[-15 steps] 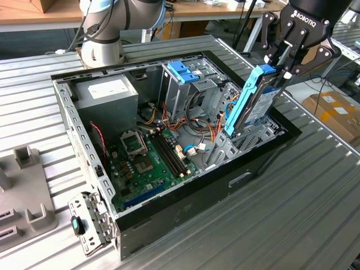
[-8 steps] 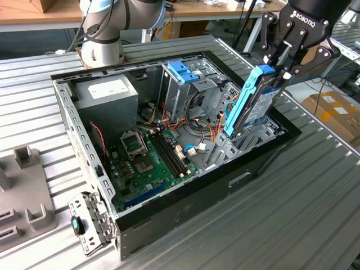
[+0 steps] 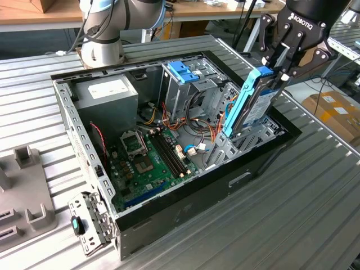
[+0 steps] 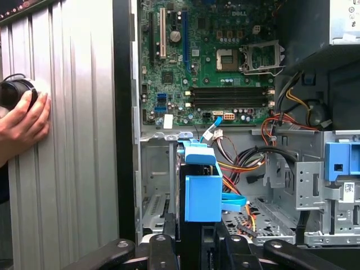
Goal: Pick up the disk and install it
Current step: 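Insert the disk into the insertion slot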
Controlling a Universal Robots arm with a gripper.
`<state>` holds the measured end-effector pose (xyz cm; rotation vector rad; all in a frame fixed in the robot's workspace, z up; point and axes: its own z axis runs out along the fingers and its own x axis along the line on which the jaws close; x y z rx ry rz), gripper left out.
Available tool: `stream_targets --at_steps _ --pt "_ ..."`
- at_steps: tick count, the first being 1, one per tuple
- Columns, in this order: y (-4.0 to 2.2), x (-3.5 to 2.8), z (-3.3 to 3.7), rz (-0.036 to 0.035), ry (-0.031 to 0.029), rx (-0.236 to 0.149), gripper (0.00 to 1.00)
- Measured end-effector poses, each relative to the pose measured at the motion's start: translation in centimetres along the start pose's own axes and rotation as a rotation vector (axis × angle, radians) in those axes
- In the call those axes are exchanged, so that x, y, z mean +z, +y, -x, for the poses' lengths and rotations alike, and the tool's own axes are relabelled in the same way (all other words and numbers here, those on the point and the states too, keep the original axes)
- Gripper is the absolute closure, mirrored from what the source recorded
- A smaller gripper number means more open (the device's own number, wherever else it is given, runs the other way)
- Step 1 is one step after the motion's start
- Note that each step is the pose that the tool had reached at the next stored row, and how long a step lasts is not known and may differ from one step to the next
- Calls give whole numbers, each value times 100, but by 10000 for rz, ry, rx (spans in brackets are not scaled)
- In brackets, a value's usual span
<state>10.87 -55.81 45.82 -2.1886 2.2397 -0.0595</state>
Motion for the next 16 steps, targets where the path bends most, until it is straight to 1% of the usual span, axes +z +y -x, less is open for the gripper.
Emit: stream_targets --at_steps 10,12,14,16 --pt "4 103 7 0 1 0 65" --pt "5 133 8 0 1 0 65" --pt "6 184 9 0 0 0 65" --pt "8 221 10 0 1 0 65"
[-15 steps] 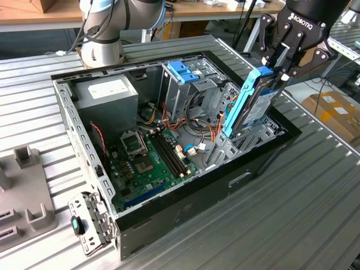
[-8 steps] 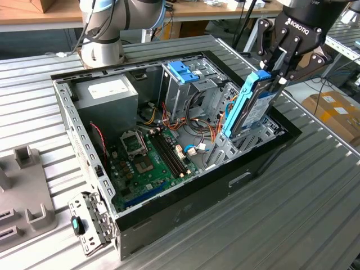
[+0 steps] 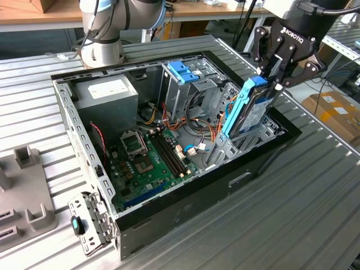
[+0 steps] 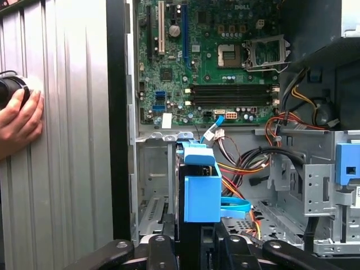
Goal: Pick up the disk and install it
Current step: 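Insert the disk into the insertion slot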
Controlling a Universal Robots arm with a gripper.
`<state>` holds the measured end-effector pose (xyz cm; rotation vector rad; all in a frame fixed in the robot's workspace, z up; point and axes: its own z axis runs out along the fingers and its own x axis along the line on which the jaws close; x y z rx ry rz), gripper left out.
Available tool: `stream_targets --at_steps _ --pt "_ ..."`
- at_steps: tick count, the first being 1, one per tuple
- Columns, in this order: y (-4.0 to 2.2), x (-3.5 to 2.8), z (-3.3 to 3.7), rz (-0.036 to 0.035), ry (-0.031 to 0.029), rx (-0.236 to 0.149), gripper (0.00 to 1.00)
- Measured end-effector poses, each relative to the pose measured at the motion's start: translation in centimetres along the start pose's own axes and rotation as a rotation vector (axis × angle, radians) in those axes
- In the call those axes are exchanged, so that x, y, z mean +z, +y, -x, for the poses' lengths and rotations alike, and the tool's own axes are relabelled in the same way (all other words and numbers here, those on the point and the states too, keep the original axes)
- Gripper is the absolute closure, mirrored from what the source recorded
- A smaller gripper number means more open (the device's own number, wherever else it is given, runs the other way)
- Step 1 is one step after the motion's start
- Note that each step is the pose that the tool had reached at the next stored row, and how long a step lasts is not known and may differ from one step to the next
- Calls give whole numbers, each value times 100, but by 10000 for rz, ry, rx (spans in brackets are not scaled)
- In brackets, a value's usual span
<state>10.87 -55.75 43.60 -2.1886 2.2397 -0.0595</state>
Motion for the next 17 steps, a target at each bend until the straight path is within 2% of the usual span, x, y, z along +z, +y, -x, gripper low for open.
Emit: stream_targets --at_steps 5,9,10,13,14,17 --pt "5 147 3 0 0 0 65" --pt "7 220 4 0 -1 0 65" --pt "9 267 5 0 0 0 65" --pt "11 340 7 0 -1 0 65" --pt "13 383 8 0 -1 0 65" --pt "15 443 9 0 -1 0 65"
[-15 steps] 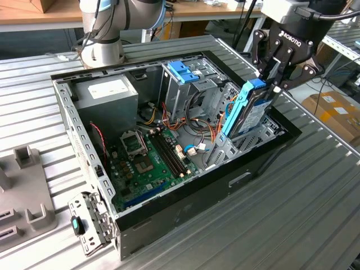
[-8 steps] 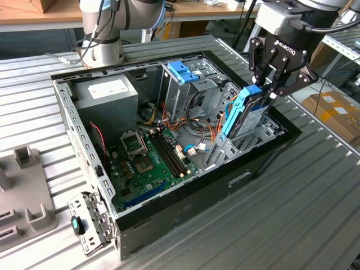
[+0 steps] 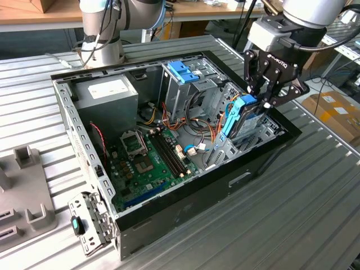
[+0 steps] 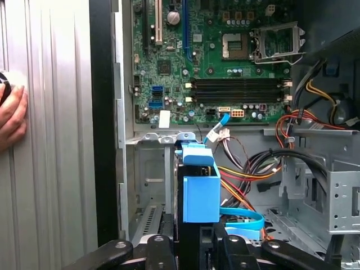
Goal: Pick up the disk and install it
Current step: 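Insert the disk into the insertion slot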
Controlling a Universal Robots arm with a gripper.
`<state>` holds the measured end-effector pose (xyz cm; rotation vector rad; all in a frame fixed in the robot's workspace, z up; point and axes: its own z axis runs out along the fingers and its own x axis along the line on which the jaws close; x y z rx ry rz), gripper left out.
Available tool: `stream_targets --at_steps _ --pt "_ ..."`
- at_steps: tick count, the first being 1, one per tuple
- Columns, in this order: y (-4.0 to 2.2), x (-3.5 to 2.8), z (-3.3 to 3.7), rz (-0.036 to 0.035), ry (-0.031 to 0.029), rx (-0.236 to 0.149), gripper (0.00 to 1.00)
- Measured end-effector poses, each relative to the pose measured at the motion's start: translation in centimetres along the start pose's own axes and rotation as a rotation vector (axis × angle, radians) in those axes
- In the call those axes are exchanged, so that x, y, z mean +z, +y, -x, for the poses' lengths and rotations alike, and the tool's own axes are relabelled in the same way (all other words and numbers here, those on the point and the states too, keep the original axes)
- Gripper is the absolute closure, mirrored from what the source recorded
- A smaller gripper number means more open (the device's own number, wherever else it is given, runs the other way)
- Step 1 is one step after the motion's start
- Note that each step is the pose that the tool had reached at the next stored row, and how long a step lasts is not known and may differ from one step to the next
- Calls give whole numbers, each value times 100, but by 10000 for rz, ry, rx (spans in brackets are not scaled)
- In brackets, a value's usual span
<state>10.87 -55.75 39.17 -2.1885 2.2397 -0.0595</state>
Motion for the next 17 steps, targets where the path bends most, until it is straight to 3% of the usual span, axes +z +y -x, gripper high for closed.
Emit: stream_targets --at_steps 7,16,17 --pt "5 136 3 0 0 0 65" --pt "5 139 3 0 1 0 64" --pt "5 139 3 0 1 0 58"
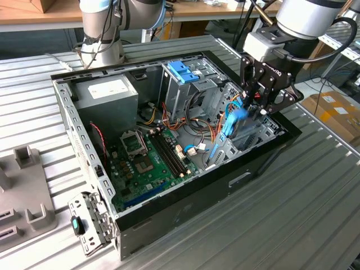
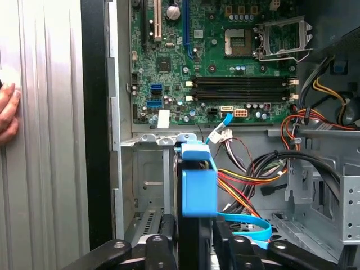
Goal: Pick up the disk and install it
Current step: 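Insert the disk into the insertion slot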
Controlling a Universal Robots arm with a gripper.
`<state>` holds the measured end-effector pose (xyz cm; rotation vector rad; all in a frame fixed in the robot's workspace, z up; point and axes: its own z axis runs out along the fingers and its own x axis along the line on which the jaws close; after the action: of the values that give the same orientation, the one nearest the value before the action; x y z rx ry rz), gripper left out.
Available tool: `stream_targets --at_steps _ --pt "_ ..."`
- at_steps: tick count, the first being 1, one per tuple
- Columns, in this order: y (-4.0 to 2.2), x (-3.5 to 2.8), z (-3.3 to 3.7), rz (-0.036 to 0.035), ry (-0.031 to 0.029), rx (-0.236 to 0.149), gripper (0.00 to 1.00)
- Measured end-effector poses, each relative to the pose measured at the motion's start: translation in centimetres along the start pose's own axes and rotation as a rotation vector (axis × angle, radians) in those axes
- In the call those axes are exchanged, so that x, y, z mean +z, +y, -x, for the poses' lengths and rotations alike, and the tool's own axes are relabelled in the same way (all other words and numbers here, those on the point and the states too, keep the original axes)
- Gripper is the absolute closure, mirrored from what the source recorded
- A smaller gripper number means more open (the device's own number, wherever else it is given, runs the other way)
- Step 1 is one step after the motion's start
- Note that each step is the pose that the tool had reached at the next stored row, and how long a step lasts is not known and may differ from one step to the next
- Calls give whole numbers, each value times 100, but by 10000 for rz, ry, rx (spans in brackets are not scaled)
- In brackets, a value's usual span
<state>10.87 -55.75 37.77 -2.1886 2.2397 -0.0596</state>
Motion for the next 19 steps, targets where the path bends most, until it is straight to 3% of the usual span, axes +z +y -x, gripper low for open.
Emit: stream_targets --at_steps 1,2,4,10,15,17,19 --pt "0 1 0 0 -1 0 58" --pt "0 0 0 0 0 0 51" --pt "0 3 0 0 0 0 51" --pt "7 170 3 0 15 -1 51" --pt "7 177 3 2 20 -1 51" --pt "7 181 3 132 24 -3 51" --pt "6 180 4 156 26 -3 51"
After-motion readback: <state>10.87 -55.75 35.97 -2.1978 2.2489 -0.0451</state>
